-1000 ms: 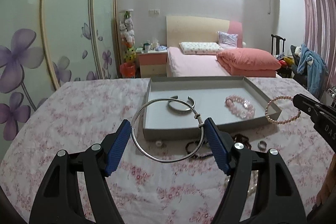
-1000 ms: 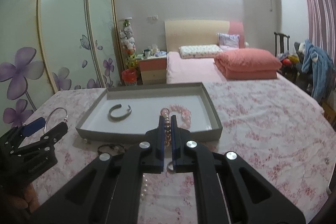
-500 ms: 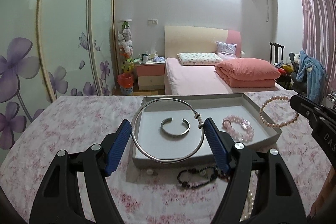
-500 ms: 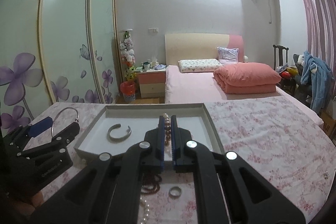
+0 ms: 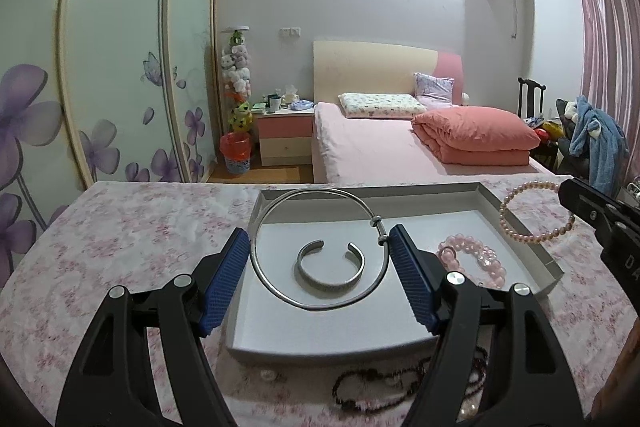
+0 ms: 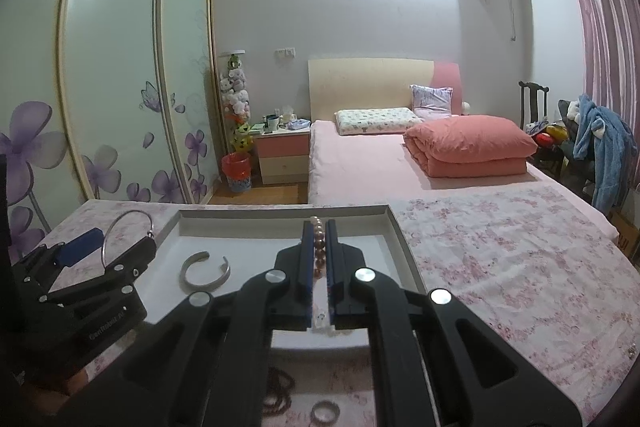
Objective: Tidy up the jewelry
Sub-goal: 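Release the bangle into the tray with the left tool while the right tool releases the necklace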
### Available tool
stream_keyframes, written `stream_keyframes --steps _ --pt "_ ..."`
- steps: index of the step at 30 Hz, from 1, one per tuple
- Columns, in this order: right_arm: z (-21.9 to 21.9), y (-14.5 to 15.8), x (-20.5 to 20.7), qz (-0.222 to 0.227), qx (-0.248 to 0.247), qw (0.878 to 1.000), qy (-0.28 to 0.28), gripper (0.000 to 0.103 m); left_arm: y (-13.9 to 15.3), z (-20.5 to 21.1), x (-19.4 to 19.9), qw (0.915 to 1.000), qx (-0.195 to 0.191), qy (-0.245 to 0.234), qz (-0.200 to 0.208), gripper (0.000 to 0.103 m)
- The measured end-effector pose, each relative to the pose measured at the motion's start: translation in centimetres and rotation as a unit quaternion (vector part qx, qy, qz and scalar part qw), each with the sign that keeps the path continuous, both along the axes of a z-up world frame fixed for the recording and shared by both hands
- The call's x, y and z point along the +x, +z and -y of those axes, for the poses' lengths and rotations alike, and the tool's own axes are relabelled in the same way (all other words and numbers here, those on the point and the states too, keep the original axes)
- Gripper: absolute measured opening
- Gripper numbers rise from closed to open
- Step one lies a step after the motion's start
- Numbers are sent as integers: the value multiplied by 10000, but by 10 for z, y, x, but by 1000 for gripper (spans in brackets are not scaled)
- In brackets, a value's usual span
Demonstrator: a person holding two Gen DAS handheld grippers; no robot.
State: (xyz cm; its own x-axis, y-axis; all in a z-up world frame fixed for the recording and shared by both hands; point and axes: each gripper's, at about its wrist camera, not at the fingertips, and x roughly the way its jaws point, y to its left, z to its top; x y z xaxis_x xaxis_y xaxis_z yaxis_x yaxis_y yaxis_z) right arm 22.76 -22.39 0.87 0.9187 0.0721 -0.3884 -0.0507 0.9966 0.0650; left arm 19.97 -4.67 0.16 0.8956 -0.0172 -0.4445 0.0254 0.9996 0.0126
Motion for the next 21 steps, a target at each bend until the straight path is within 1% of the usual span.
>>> stream_keyframes --steps 6,14,17,18,19,21 --pt "1 -11 29 -180 105 9998 -1 6 -8 6 23 9999 -22 -59 -157 72" --pt "10 -35 66 -732 513 9959 114 7 -20 12 45 9987 10 -160 -487 73" --pt "14 -44 72 -928 693 9932 125 10 -26 10 50 9979 -34 -176 -624 73" --pt "14 -45 73 -973 712 9926 131 16 -26 10 50 9979 -37 -168 -622 73" --pt "15 -47 74 -1006 734 9921 120 18 -27 10 51 9979 -32 -171 -624 73" --pt "16 -48 73 -1011 740 9921 89 18 -25 11 51 9979 -43 -188 -622 73"
